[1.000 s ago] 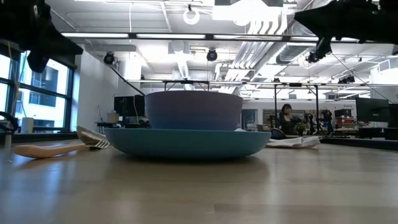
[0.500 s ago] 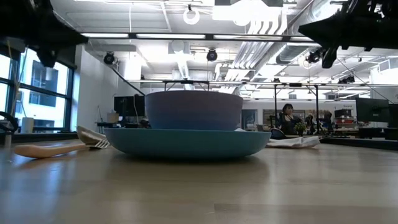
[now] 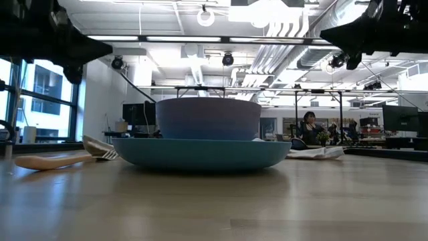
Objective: Set table place
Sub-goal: Return to Home Position
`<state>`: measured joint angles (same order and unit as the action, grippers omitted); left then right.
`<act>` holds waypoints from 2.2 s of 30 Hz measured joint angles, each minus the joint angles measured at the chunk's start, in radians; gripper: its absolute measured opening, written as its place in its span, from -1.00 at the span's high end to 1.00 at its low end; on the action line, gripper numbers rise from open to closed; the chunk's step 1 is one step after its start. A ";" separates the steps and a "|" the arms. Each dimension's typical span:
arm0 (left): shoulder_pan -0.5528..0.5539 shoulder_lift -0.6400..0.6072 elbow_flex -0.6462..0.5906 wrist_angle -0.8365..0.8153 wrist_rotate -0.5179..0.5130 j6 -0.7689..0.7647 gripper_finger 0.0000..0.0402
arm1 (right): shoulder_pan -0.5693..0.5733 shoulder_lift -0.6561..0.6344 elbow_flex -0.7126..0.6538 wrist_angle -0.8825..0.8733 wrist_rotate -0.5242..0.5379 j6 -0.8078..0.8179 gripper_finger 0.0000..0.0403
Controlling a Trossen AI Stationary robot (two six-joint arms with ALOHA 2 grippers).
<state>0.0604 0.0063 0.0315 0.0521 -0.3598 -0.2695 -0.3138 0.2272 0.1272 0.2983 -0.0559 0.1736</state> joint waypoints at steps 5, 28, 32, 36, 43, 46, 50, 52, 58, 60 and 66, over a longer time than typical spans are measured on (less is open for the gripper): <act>0.160 0.002 0.001 -0.077 0.238 -0.104 1.00 | 0.012 0.001 0.000 -0.080 -0.001 -0.123 1.00; 0.202 0.003 0.001 -0.063 0.279 -0.102 1.00 | 0.051 0.001 0.000 -0.326 0.029 -0.040 1.00; 0.202 0.003 0.001 -0.063 0.277 -0.102 1.00 | 0.054 -0.002 0.000 -0.331 0.029 0.002 1.00; 0.202 0.003 0.001 -0.063 0.277 -0.102 1.00 | 0.064 -0.037 0.000 -0.345 0.028 0.010 1.00; 0.202 0.003 -0.015 -0.045 0.277 -0.102 1.00 | 0.064 -0.155 -0.003 -0.382 0.026 0.009 1.00; 0.202 0.002 -0.022 -0.022 0.280 -0.103 1.00 | 0.064 -0.225 -0.073 -0.294 0.026 0.009 1.00; 0.202 0.003 -0.022 -0.022 0.280 -0.103 1.00 | 0.066 -0.220 -0.117 -0.268 0.029 0.010 1.00; 0.202 0.001 -0.022 -0.024 0.280 -0.103 1.00 | 0.066 -0.225 -0.116 -0.284 0.030 0.010 1.00; 0.202 0.000 -0.022 -0.022 0.281 -0.103 1.00 | 0.066 -0.227 -0.117 -0.278 0.030 0.009 1.00; 0.202 0.000 -0.022 -0.023 0.281 -0.103 1.00 | 0.066 -0.226 -0.117 -0.278 0.029 0.009 1.00; 0.202 0.000 -0.022 -0.023 0.281 -0.103 1.00 | 0.066 -0.221 -0.117 -0.278 0.029 0.010 1.00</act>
<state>0.2619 0.0063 0.0093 0.0292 -0.0788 -0.3721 -0.2475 0.0063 0.0097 0.0201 -0.0264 0.1832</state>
